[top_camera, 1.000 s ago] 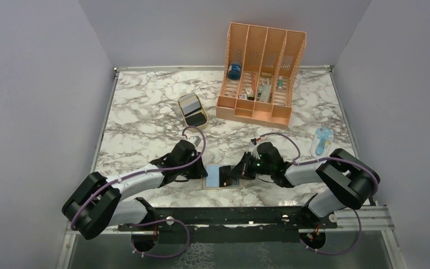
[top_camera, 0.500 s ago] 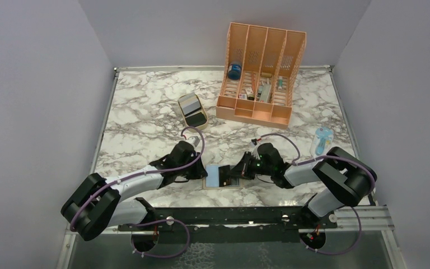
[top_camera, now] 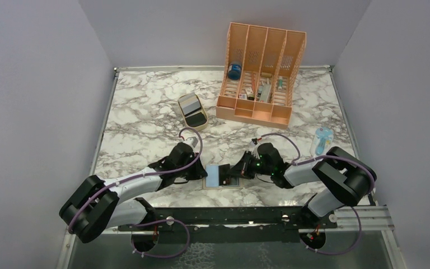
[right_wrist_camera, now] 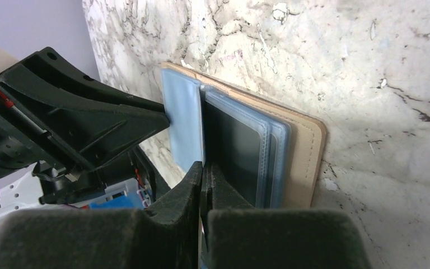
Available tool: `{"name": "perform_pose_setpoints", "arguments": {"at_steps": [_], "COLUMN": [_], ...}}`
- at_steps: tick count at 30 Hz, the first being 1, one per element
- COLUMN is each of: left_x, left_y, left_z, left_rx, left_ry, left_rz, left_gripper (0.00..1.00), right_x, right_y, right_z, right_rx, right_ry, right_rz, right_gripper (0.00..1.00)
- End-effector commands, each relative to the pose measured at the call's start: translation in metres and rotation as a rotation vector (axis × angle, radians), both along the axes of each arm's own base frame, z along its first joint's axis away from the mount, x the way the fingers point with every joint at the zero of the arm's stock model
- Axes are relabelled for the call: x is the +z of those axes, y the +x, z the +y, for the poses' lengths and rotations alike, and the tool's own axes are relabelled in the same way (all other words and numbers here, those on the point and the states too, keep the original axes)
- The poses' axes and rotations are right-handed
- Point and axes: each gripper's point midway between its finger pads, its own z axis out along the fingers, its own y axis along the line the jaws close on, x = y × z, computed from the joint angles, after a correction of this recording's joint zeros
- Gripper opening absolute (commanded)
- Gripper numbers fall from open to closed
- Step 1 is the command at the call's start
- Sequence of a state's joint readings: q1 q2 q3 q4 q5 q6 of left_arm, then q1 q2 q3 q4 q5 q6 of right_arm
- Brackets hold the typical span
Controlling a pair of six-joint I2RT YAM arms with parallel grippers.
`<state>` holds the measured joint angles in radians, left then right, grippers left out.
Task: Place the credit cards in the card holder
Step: Insert the credit card into the card holder.
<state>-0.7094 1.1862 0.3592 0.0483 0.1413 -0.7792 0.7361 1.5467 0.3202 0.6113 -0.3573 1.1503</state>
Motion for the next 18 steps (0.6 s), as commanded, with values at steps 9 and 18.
{"name": "perform_pose_setpoints", "arguments": {"at_steps": [9,18], "left_x": [-0.038,-0.033], "left_y": [-0.031,-0.028], "left_z": [0.031,0.026], "left_rx": [0.032,0.038], "left_ry": [0.130,0.109], "left_rz": [0.125,0.117], "left_gripper": [0.20,0.20], "right_x": [-0.002,-0.020], "right_y": [0.005,0.006], "right_z": [0.006,-0.003], "right_rx": [0.002,0.028], "right_ry": [0.019,-0.141], "right_rz": [-0.003,0.028], "right_gripper": [0.01,0.24]}}
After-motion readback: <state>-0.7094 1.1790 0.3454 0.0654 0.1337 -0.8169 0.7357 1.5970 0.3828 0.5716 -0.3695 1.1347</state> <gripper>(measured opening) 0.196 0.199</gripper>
